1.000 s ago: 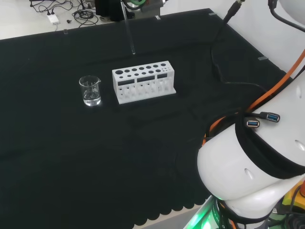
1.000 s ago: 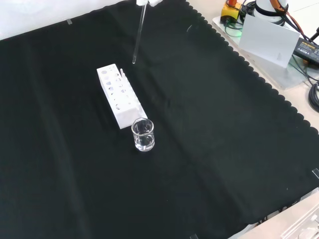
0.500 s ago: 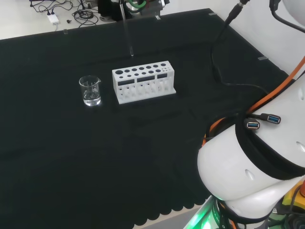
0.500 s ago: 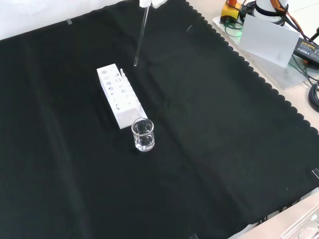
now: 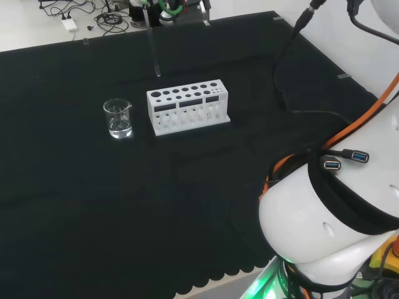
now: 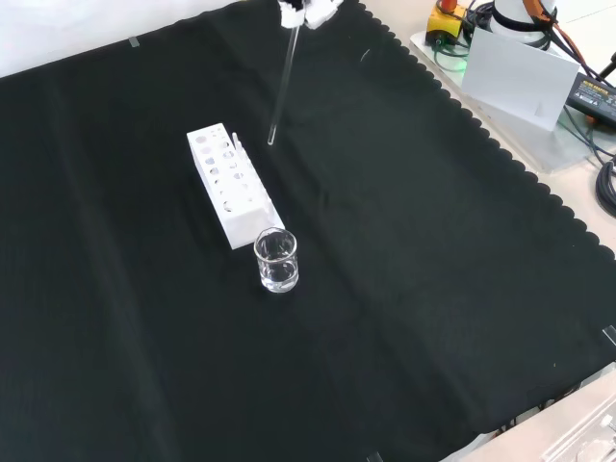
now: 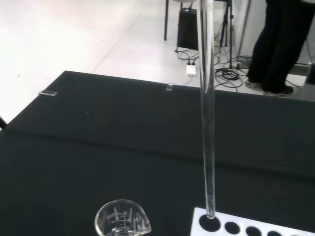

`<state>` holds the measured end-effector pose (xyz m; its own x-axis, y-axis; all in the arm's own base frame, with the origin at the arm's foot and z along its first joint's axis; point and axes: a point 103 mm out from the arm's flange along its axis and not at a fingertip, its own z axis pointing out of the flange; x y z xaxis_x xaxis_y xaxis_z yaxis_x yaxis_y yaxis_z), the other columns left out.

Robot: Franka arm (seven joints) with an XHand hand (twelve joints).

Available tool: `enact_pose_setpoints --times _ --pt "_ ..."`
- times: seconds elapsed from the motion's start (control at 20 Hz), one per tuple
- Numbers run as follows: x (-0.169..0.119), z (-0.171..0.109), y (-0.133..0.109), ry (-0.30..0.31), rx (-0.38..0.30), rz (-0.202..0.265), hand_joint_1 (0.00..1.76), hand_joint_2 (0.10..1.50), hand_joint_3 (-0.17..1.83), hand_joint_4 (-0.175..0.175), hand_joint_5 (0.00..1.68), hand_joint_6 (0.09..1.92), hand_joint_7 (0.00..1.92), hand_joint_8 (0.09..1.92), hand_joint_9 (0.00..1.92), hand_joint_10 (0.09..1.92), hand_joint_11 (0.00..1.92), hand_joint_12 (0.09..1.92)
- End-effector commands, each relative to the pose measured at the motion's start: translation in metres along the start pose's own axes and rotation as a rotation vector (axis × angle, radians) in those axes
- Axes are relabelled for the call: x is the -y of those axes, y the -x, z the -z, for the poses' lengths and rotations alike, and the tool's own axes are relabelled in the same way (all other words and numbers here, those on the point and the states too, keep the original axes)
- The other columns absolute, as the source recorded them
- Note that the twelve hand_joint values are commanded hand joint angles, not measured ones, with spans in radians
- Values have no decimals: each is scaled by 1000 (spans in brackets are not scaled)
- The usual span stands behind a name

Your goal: Stir in the beaker to the left of the white test tube rack with the glass rod.

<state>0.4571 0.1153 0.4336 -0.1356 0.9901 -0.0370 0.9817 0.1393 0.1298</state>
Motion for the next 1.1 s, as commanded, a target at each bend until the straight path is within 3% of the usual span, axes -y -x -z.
enact_pose_setpoints --times 0.05,0.8,1.1 --pt "-12 -9 -19 -8 -10 53 1311 1074 -109 -175 1255 243 1215 931 1635 748 1635 607" --pt "-50 -30 -73 -19 -37 174 1311 1073 -106 -175 1262 227 1213 935 1637 744 1637 605" --pt "-57 -45 -78 -30 -49 197 1311 1073 -103 -175 1264 221 1208 944 1639 745 1639 606"
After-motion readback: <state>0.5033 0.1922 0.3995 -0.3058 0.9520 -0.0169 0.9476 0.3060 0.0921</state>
